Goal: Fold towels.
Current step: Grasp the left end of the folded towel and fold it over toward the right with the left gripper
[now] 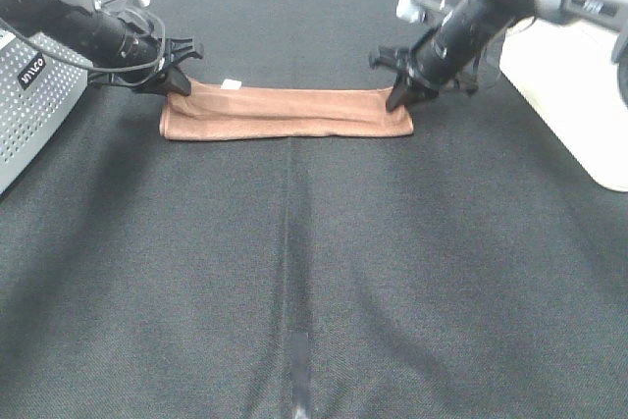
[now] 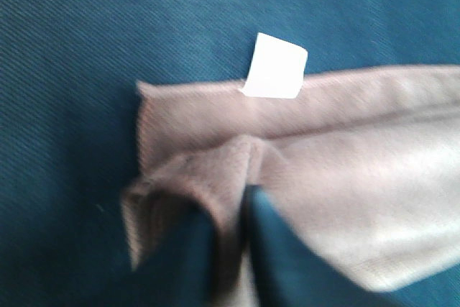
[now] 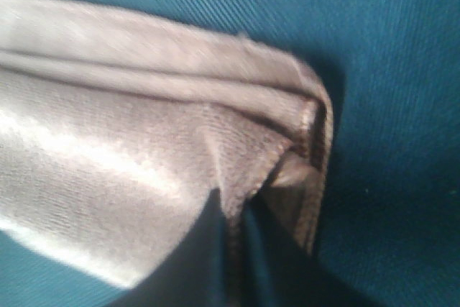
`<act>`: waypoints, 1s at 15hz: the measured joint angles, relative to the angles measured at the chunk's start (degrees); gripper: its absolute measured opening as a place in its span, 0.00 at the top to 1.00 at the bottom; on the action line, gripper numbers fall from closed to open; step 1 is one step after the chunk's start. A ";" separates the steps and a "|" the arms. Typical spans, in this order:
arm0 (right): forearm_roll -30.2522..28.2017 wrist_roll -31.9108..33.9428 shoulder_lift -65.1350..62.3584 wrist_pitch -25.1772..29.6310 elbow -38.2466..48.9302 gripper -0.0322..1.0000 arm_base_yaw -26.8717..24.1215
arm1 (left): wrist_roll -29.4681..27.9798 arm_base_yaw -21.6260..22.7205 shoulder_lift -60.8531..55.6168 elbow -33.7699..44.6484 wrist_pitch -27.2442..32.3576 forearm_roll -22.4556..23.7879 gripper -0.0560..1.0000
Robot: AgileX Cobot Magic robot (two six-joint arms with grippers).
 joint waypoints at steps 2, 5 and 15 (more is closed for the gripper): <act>1.20 1.03 0.00 0.17 -0.63 0.48 0.00 | 0.00 0.11 0.00 -0.80 -0.40 0.00 0.30; 0.11 1.43 -1.32 1.72 -0.86 0.16 0.00 | -3.32 0.40 -0.34 -1.78 0.63 1.20 0.20; -1.26 1.43 -2.75 4.64 -1.09 0.13 -0.06 | -7.45 1.78 3.32 -2.01 5.21 -1.78 0.19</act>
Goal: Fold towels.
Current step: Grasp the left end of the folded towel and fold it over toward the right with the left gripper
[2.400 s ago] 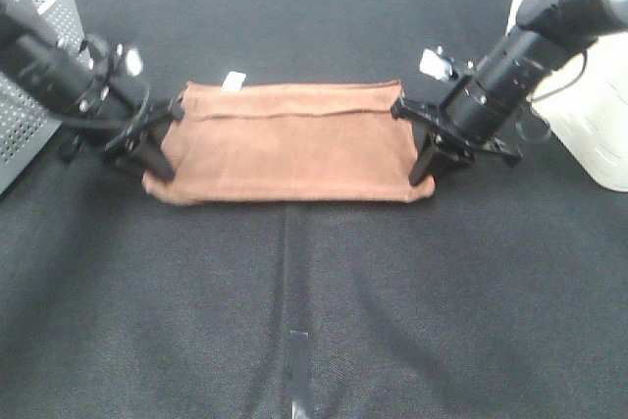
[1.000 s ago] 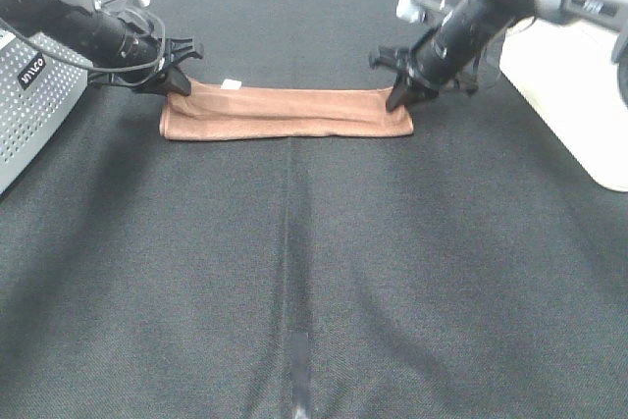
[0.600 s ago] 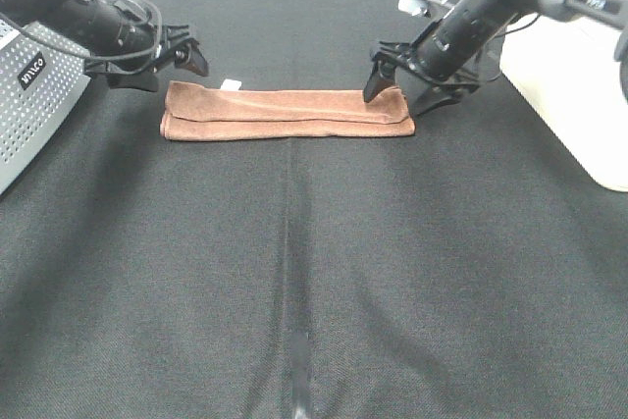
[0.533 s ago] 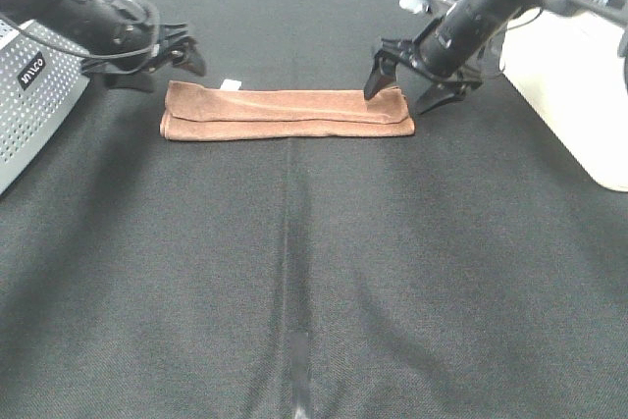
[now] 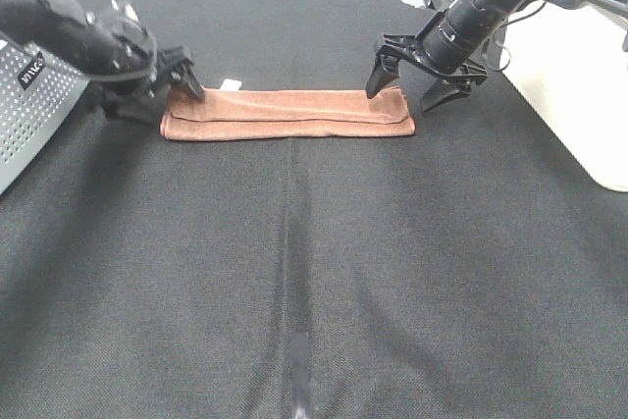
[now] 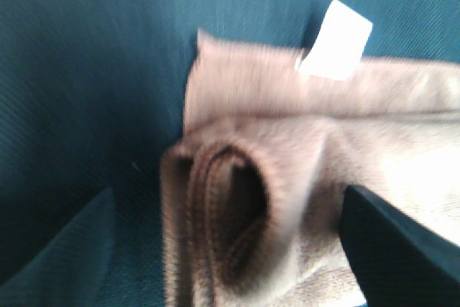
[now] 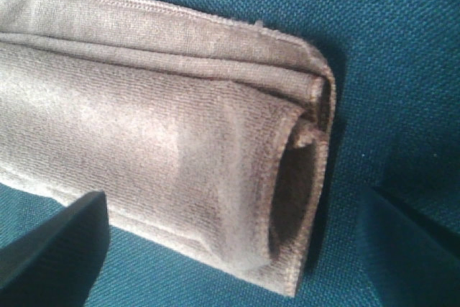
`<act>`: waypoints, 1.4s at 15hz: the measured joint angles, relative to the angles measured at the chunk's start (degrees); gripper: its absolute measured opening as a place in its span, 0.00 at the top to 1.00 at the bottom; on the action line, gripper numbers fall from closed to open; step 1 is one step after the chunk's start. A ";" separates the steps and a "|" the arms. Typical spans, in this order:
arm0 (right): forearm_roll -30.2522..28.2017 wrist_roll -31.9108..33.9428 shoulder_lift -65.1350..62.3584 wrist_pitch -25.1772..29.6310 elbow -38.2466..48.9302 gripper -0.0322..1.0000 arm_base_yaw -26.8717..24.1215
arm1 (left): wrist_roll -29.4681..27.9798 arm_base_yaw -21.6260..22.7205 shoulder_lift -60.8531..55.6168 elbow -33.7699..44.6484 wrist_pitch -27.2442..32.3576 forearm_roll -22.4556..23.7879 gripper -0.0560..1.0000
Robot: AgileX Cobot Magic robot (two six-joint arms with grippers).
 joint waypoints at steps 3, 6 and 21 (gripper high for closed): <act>-0.23 0.00 0.00 0.00 0.00 0.13 0.00 | 0.23 -1.38 0.52 -0.29 -0.29 -1.03 0.20; -0.46 0.00 0.00 0.00 0.00 0.13 0.00 | 0.34 -2.52 0.80 -0.29 -0.40 -1.26 0.36; -0.52 4.35 -0.57 10.83 -4.24 0.13 0.00 | -14.50 -1.43 -2.81 -18.79 22.80 18.91 0.88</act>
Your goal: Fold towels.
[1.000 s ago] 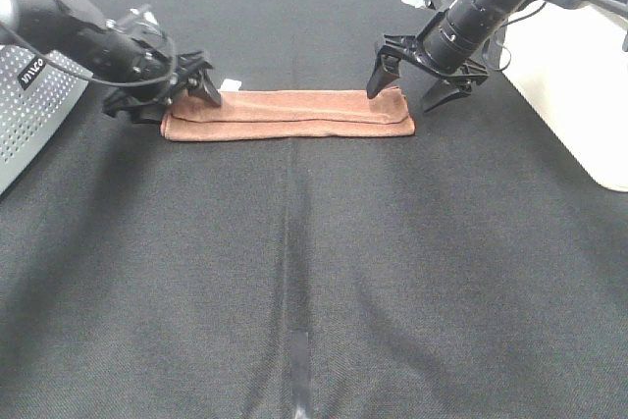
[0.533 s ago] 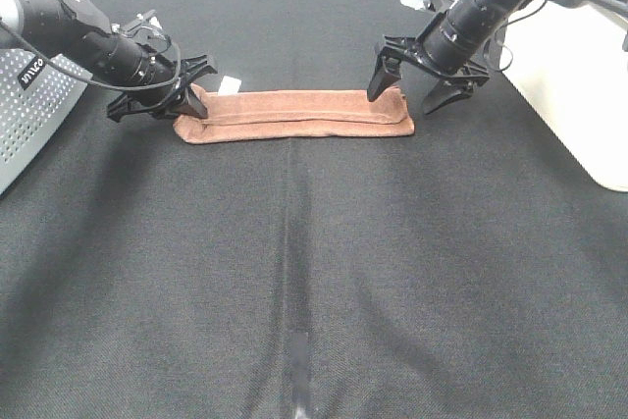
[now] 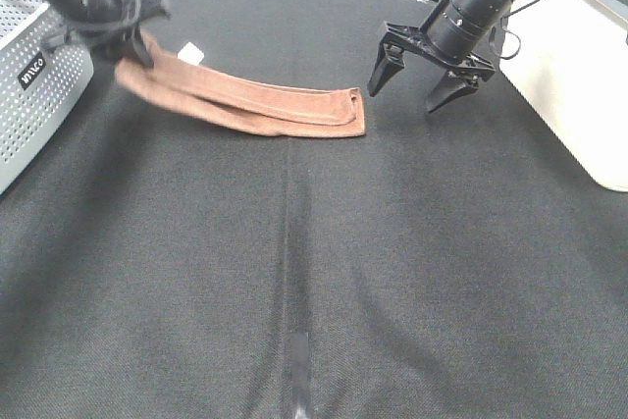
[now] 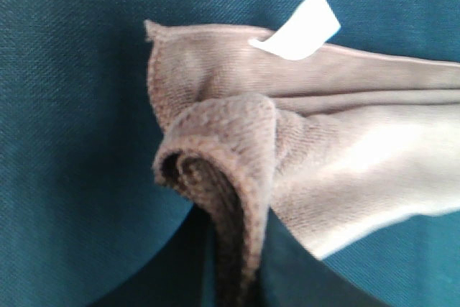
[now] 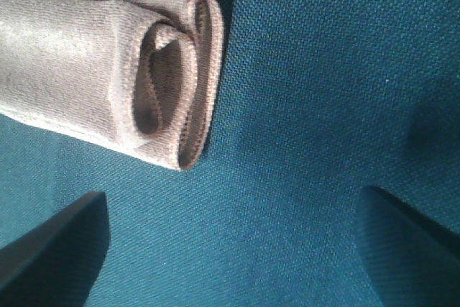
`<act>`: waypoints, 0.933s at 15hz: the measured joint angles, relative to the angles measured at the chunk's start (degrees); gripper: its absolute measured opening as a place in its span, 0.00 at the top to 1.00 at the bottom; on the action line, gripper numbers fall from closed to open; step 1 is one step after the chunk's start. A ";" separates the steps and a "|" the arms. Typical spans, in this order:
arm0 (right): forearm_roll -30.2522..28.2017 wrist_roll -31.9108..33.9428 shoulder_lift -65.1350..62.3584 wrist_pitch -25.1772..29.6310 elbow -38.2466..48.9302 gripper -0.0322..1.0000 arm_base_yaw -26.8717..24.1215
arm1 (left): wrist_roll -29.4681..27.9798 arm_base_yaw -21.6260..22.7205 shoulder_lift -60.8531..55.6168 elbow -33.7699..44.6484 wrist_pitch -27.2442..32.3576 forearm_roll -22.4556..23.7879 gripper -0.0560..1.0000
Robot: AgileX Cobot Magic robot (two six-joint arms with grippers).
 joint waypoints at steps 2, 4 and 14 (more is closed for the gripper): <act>-0.23 0.00 -0.74 0.06 0.00 0.13 0.00 | -3.32 -3.95 0.00 -1.72 0.23 -0.23 0.88; -0.97 0.00 -1.38 0.11 0.00 0.13 0.00 | -5.16 -6.07 0.00 -1.89 -0.34 -0.69 0.88; -3.78 0.00 -6.19 0.23 0.00 0.13 -0.06 | -12.49 -15.58 8.82 -1.89 -19.77 -21.37 0.40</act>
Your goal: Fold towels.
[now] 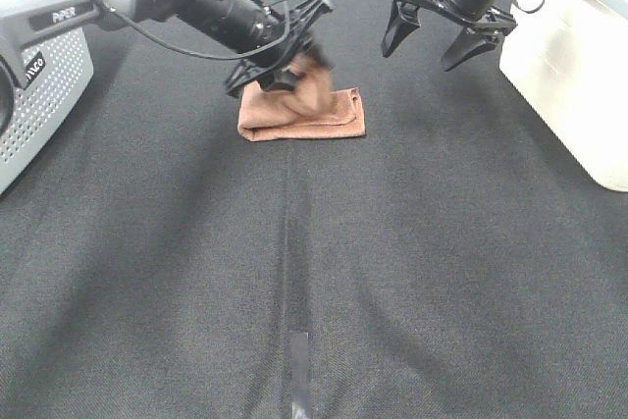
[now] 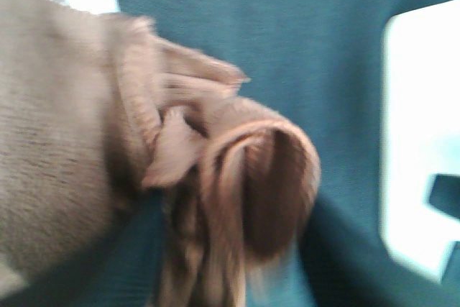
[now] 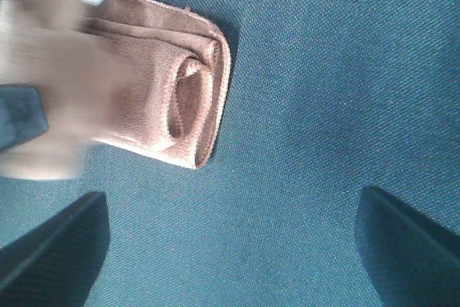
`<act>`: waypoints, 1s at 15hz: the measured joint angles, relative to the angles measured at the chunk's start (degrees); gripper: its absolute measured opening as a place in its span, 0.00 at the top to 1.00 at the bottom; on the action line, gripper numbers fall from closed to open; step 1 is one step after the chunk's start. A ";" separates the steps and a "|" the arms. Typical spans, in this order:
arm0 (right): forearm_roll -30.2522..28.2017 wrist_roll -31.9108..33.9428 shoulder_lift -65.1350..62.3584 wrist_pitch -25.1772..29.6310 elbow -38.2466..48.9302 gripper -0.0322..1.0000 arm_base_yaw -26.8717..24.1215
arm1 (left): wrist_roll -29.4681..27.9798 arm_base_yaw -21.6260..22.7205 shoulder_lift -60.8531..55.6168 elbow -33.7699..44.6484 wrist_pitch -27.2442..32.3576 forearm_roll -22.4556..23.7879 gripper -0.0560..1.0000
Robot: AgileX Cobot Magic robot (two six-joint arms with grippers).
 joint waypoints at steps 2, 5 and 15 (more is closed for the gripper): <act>0.23 0.00 0.00 0.00 0.00 0.13 0.00 | 0.00 -0.06 0.00 0.00 -1.78 -2.52 0.35; 3.15 -0.17 0.00 0.06 0.00 0.13 0.00 | 0.40 0.23 -0.40 0.00 -3.38 -4.13 0.34; 40.28 -16.90 6.99 -6.88 0.00 0.13 5.61 | 16.73 11.00 -8.71 0.00 -0.92 0.92 0.34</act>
